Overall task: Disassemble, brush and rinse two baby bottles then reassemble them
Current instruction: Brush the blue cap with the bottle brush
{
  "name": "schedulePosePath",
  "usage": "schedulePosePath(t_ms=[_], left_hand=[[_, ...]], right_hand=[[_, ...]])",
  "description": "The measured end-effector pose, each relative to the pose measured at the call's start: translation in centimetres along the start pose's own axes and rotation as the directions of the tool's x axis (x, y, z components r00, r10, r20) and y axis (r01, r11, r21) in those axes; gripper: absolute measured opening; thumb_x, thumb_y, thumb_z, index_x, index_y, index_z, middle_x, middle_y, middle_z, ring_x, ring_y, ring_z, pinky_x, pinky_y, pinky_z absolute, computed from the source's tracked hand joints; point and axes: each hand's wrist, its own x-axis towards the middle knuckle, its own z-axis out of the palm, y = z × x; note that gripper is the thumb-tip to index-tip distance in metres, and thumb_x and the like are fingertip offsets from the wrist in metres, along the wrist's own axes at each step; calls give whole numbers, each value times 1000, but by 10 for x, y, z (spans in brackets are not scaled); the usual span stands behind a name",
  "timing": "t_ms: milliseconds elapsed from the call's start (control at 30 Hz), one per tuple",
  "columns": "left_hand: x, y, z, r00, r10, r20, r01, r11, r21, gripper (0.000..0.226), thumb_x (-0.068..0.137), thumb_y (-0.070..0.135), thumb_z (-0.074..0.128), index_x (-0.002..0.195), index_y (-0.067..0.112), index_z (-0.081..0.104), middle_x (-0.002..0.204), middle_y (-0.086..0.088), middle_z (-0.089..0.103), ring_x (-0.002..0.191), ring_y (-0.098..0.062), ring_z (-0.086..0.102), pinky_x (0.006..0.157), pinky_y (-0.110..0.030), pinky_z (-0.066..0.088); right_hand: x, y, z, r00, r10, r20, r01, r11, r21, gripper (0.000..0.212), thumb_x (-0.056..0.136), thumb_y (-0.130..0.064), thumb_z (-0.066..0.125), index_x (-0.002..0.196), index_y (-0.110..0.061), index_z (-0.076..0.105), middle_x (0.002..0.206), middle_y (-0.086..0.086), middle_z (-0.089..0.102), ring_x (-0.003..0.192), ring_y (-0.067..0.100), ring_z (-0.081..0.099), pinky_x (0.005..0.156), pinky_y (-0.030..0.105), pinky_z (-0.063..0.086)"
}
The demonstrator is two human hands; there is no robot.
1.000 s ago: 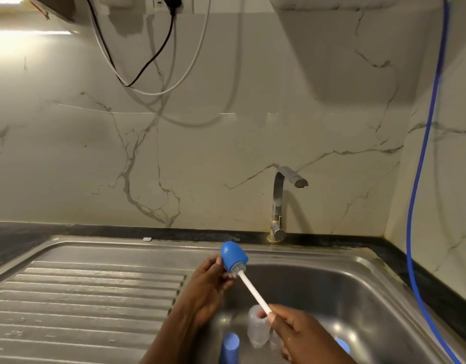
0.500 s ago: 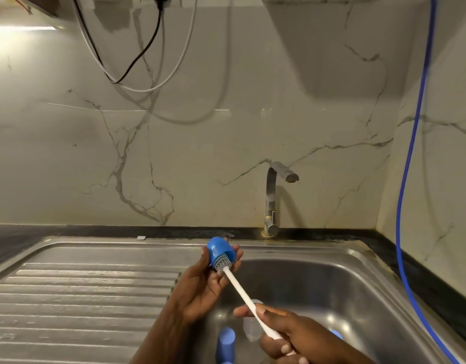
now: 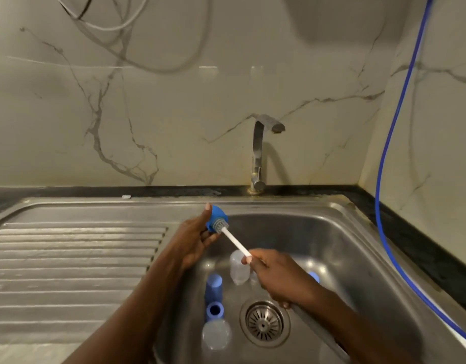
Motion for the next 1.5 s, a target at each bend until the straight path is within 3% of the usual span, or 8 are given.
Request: schedulePosePath(t_ms=[200, 333, 433, 733, 967, 1233, 1333, 1500], left_hand=[[-3, 5, -8, 960, 4, 281, 120, 899, -421, 104, 44, 18, 99, 133, -2, 48, 129, -34, 57, 104, -33, 70, 90, -36, 55], [1, -1, -10, 976, 5, 220, 65, 948, -310, 56, 93, 23, 58, 144, 8, 43, 131, -28, 58, 104, -33, 69, 76, -42, 61], [4, -10, -8, 993, 35, 116, -34, 999, -5, 37, 106, 19, 37, 140, 22, 49, 130, -20, 59, 102, -31, 65, 84, -45, 54], [0, 1, -2, 1000, 10, -15, -9, 999, 44, 51, 88, 41, 59, 119, 1, 58, 109, -22, 62, 90, -28, 63, 75, -35, 55], [-4, -1, -10, 977, -34, 211, 116, 913, -390, 79, 68, 31, 85, 129, -7, 53, 130, -31, 58, 99, -38, 68, 88, -51, 54], [2, 0, -6, 994, 110, 14, -110, 994, 15, 32, 103, 6, 42, 124, 20, 61, 94, -11, 76, 72, -21, 72, 57, -30, 57], [-7, 6, 3, 996, 81, 22, -82, 994, 74, 28, 105, 23, 40, 117, 15, 63, 98, -13, 76, 86, -26, 74, 68, -34, 60], [-8, 4, -4, 997, 48, 53, -45, 998, -45, 42, 86, 29, 60, 118, 2, 57, 117, -33, 64, 97, -38, 69, 73, -36, 62]], right_hand=[[-3, -13, -7, 848, -21, 530, -492, 340, 801, 33, 104, -31, 39, 125, -15, 59, 56, -4, 28, 34, 1, 22, 27, 14, 22], [-2, -12, -4, 929, 112, 352, -322, 714, 621, 29, 104, -34, 38, 116, -22, 62, 57, -3, 36, 38, 6, 28, 33, 16, 25], [5, 5, 10, 999, 10, -52, -13, 999, -51, 26, 102, -28, 39, 107, -21, 63, 78, -1, 59, 69, 20, 58, 63, 31, 48], [6, 11, 27, 983, -44, -180, 14, 986, -167, 39, 87, -48, 26, 106, -26, 52, 99, 0, 62, 93, 24, 58, 81, 32, 44], [5, -1, 13, 960, 34, 278, -223, 697, 682, 34, 100, -33, 50, 112, -8, 69, 55, -4, 50, 43, 1, 46, 45, 12, 34], [11, -11, 18, 999, 46, -21, -43, 994, 98, 95, 70, -92, 23, 128, -24, 54, 109, 0, 56, 100, 11, 53, 87, 12, 38], [4, -6, 16, 955, 16, -296, -50, 993, -106, 33, 99, -50, 34, 124, -38, 52, 111, -2, 57, 115, 13, 56, 94, 21, 39], [5, -3, 11, 998, 55, 17, -57, 945, 322, 35, 97, -43, 44, 114, -21, 65, 92, -5, 60, 76, -3, 58, 74, 16, 42]])
